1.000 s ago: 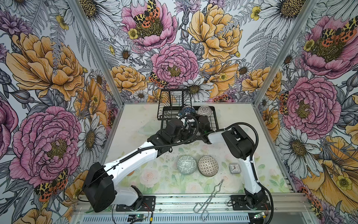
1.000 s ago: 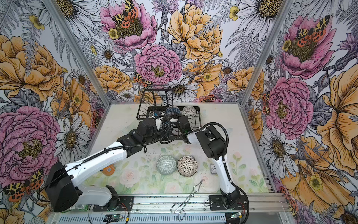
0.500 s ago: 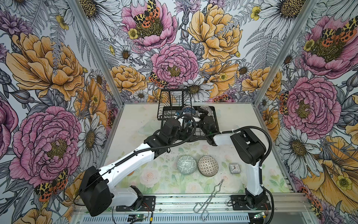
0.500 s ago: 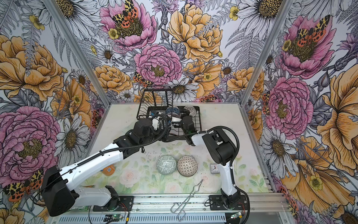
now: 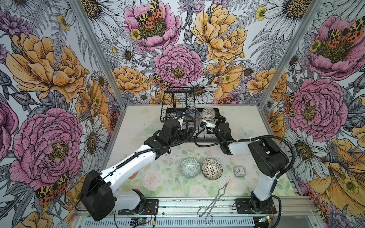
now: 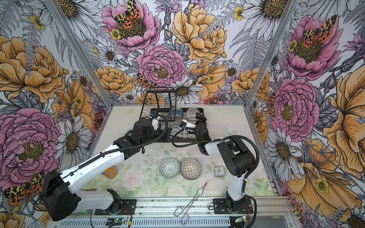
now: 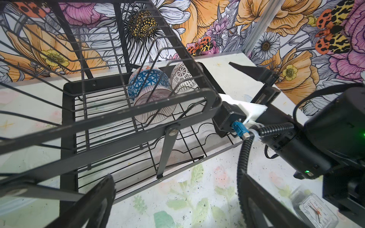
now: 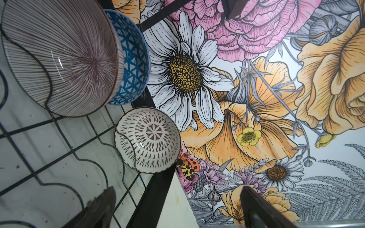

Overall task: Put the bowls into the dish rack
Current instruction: 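Withdraw the right gripper while the left gripper reaches to the green-patterned bowl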

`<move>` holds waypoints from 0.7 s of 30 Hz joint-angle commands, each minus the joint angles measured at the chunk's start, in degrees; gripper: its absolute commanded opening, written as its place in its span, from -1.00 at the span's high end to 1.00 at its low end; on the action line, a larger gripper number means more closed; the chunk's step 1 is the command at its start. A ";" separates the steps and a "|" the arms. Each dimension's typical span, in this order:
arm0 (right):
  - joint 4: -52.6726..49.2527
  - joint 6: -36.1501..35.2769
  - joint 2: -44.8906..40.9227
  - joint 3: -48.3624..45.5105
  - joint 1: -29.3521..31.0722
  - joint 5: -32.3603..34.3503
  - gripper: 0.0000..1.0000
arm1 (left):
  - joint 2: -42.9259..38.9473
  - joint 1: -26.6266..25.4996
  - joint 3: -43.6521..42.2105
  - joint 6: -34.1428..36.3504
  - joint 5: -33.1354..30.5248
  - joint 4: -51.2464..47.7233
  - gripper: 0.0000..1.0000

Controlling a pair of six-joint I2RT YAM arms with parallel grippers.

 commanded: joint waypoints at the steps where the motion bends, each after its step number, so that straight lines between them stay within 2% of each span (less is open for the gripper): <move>1: 0.34 5.89 -4.88 -1.41 -0.46 2.25 -0.99 | -2.58 0.75 -2.16 0.29 1.04 0.59 -0.98; 7: -5.46 17.10 -10.09 -1.14 -0.20 9.88 -0.99 | -4.46 1.88 -4.91 0.07 0.69 0.59 -0.97; 11: -18.28 26.97 -14.75 1.82 -0.29 12.31 -0.99 | -5.26 2.16 -6.29 0.46 1.56 0.54 -0.98; 15: -35.95 38.54 -19.01 5.99 -0.37 7.42 -0.99 | -5.25 1.55 -6.58 0.69 3.15 -1.28 -0.98; 18: -50.04 48.08 -20.48 11.81 -1.12 0.09 -0.99 | -5.20 0.35 -6.99 0.78 4.06 -3.47 -0.98; 21: -56.64 52.78 -20.84 14.82 -1.25 -4.94 -0.99 | -4.75 -0.95 -7.38 0.14 4.77 -6.47 -0.97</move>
